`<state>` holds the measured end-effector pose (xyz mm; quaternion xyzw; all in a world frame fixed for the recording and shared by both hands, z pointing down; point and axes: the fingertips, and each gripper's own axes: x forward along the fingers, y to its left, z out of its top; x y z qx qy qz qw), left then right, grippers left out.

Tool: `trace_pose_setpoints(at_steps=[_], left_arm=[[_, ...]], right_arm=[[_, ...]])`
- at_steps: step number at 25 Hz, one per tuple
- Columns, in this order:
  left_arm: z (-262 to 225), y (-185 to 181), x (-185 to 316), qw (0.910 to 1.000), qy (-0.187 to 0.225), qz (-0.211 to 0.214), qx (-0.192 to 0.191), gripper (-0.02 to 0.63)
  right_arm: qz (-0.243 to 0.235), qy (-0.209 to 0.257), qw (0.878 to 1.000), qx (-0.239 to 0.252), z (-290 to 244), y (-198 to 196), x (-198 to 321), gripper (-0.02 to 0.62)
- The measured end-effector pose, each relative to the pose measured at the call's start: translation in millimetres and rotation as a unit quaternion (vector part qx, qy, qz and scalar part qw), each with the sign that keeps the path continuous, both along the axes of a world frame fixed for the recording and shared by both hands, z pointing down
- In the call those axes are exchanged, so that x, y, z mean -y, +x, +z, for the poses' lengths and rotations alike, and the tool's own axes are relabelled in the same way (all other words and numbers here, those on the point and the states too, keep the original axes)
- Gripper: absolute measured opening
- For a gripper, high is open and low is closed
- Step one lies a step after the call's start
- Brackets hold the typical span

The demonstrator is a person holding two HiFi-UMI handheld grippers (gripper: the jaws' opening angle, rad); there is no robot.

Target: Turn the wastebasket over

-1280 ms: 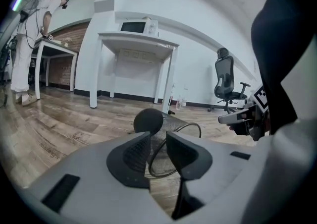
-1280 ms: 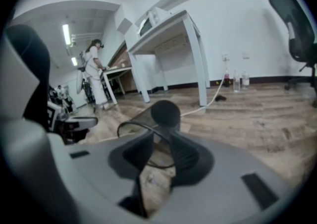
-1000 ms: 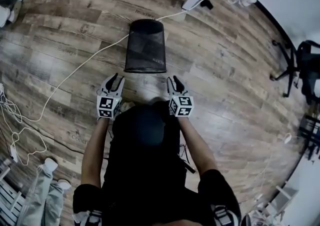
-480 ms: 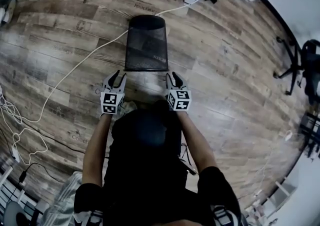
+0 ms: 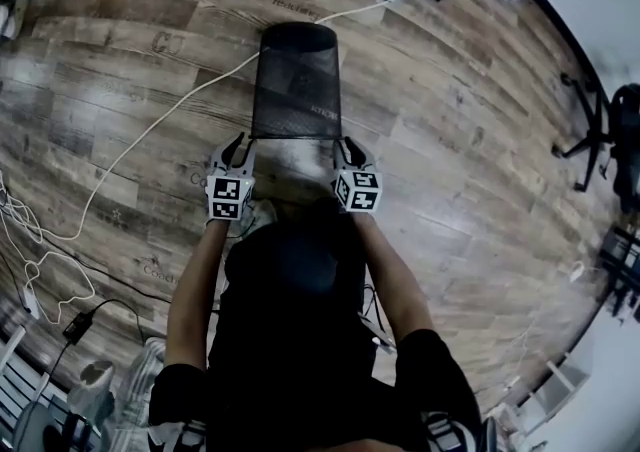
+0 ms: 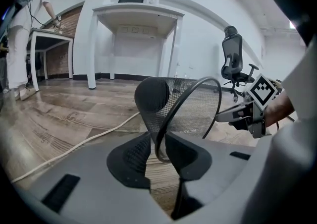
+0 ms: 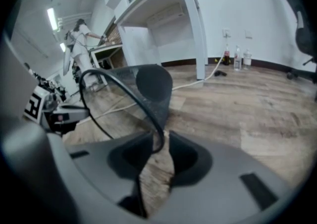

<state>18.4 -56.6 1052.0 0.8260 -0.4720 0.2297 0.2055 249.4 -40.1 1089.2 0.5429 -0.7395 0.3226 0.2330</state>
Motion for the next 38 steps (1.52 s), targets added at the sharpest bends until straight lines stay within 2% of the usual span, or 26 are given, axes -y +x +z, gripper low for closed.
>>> trace_pose_setpoints(at_steps=[5, 17, 27, 38], left_arm=[[7.8, 5.3, 1.3, 1.0, -0.007, 0.0, -0.003, 0.08], [4.7, 8.9, -2.2, 0.9998, -0.01, 0.015, -0.003, 0.067], [-32.4, 8.2, -5.8, 0.9989, 0.012, 0.04, -0.023, 0.063], [-88.3, -5.4, 2.5, 0.9971, -0.054, -0.002, -0.054, 0.061]], right_arm=[[0.009, -0.003, 1.0, 0.001, 4.4, 1.2, 4.3, 0.082], [0.012, 0.003, 1.0, -0.006, -4.6, 5.5, 7.7, 0.067], [-0.01, -0.012, 1.0, -0.017, -39.5, 5.8, 3.1, 0.055], [-0.036, -0.04, 0.998, -0.024, -116.8, -5.0, 14.7, 0.052]])
